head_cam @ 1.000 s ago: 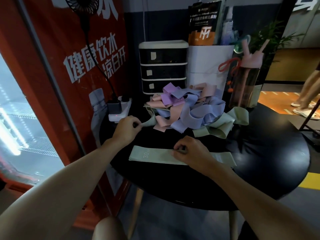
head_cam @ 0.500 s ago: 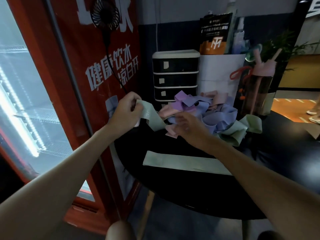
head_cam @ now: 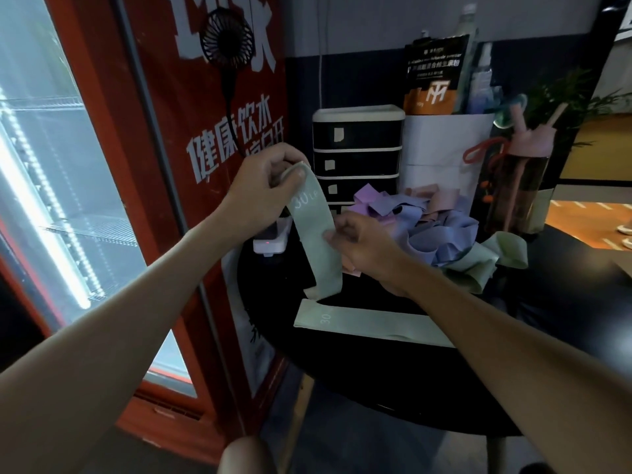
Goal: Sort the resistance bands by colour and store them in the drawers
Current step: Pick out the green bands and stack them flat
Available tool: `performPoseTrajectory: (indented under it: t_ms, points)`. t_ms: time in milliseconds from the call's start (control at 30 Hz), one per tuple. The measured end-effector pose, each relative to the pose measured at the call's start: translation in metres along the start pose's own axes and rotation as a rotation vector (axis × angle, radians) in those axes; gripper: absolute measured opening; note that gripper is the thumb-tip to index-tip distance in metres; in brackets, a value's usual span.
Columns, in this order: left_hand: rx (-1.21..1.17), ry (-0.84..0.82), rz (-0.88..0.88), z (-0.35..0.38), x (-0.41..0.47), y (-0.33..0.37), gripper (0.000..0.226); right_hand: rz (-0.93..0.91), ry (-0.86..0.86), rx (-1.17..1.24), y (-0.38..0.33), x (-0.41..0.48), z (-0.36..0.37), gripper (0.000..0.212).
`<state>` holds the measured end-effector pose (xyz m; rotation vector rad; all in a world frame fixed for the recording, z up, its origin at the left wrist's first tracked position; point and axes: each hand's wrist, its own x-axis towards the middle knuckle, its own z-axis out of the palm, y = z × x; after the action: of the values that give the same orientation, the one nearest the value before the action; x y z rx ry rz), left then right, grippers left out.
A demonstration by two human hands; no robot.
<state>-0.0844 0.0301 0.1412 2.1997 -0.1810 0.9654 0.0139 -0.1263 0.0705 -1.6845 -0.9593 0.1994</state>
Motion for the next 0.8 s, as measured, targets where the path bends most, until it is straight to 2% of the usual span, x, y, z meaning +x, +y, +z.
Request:
performPoseTrajectory:
  t_ms: [167, 267, 433, 567, 800]
  points:
    - [-0.03, 0.17, -0.061, 0.003, 0.004, 0.001, 0.011, 0.027, -0.007, 0.07, -0.002, -0.01, -0.009, 0.009]
    - [-0.065, 0.257, -0.097, 0.006, 0.007, -0.003, 0.011, 0.051, -0.012, 0.076, 0.002, -0.019, -0.02, 0.012]
    - [-0.116, 0.315, -0.133, 0.02, 0.004, -0.003, 0.01, 0.026, 0.089, -0.059, 0.009, -0.037, -0.046, 0.012]
    - [-0.19, 0.404, -0.212, 0.029, 0.004, -0.013, 0.009, 0.112, 0.108, -0.1, 0.022, -0.056, -0.07, 0.017]
    - [-0.237, 0.441, -0.321, 0.044, -0.02, -0.04, 0.015, 0.237, 0.097, -0.015, 0.05, -0.092, -0.113, 0.011]
